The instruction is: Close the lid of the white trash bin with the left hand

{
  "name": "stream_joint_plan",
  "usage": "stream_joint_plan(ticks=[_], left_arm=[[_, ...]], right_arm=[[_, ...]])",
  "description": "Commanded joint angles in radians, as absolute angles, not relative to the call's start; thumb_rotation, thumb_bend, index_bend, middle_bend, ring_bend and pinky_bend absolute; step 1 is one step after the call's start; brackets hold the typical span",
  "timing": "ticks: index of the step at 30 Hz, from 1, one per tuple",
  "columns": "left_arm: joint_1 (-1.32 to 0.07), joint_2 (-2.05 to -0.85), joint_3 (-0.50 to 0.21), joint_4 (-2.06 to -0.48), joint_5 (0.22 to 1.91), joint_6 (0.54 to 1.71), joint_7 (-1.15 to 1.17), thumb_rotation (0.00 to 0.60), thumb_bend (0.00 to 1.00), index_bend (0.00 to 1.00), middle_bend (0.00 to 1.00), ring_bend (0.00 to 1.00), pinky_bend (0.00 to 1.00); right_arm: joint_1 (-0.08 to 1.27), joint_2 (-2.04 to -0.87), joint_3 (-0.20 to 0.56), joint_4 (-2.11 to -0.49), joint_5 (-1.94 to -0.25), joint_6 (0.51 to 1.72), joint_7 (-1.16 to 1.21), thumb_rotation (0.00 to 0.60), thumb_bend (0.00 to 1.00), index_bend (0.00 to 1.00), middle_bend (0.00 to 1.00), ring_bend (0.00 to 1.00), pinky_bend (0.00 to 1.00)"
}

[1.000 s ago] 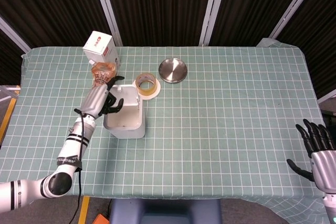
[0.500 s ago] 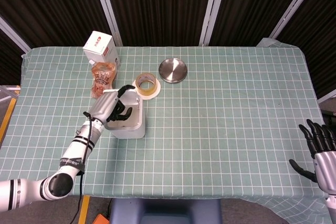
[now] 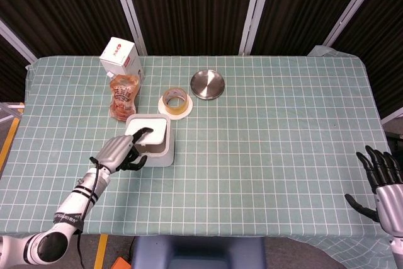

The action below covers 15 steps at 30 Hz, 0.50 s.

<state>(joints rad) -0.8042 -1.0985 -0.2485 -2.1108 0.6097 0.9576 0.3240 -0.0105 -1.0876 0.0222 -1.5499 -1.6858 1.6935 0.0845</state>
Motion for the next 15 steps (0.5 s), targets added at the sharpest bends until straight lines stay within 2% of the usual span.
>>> stream_joint_plan(ticks=[1, 9, 15], left_arm=[[-0.799, -1.088, -0.223, -2.120, 0.629, 0.943, 0.323, 0.600, 0.49, 0.12, 1.00, 1.00, 1.00], [-0.811, -1.086, -0.173, -2.098, 0.635, 0.902, 0.312, 0.600, 0.49, 0.12, 1.00, 1.00, 1.00], [-0.849, -1.080, -0.136, -2.063, 0.579, 0.847, 0.324, 0.600, 0.49, 0.11, 1.00, 1.00, 1.00]], right_arm=[[-0.010, -1.089, 0.023, -1.550, -1.685, 1.691, 0.083, 0.600, 0.27, 0.00, 0.00, 0.00, 0.00], [-0.008, -1.093, 0.023, -1.549, -1.683, 1.685, 0.073, 0.600, 0.27, 0.00, 0.00, 0.00, 0.00], [-0.009, -1.094, 0.022, -1.550, -1.686, 1.685, 0.070, 0.600, 0.27, 0.00, 0.00, 0.00, 0.00]])
